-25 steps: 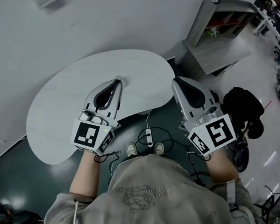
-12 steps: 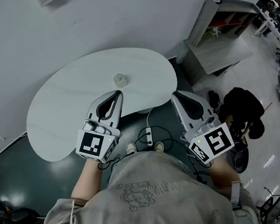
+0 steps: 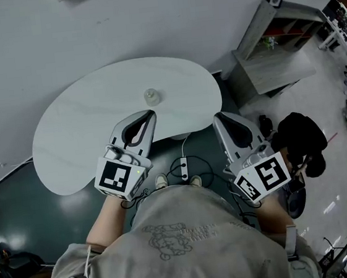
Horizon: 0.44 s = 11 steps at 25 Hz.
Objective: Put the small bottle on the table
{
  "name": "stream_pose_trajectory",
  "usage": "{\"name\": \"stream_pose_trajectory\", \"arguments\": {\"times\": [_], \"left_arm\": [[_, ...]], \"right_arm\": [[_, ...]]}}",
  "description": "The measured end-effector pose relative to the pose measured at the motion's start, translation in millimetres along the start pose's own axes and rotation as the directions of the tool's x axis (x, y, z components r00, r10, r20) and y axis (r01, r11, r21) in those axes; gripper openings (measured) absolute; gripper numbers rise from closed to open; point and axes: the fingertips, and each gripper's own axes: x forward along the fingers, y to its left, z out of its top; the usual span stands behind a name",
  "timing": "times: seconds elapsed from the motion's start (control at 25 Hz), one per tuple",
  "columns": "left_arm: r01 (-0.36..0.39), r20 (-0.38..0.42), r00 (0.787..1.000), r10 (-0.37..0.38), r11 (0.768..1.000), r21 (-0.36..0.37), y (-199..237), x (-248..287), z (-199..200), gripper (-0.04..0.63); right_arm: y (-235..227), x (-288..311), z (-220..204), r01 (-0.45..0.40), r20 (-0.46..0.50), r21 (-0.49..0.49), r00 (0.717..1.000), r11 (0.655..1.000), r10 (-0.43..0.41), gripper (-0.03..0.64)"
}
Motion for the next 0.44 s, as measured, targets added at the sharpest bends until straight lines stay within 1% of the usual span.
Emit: {"name": "stream_pose_trajectory", "arguments": {"times": [0.44], "left_arm": [[-0.01,-0.002,1.0,0.011,1.0,0.002,-2.2,-9.2,-2.5,0.021]], "right_arm": [[2.7,-4.7,1.7,0.006,0.014,0.014,1.0,1.0,-0.006,0.031]]}}
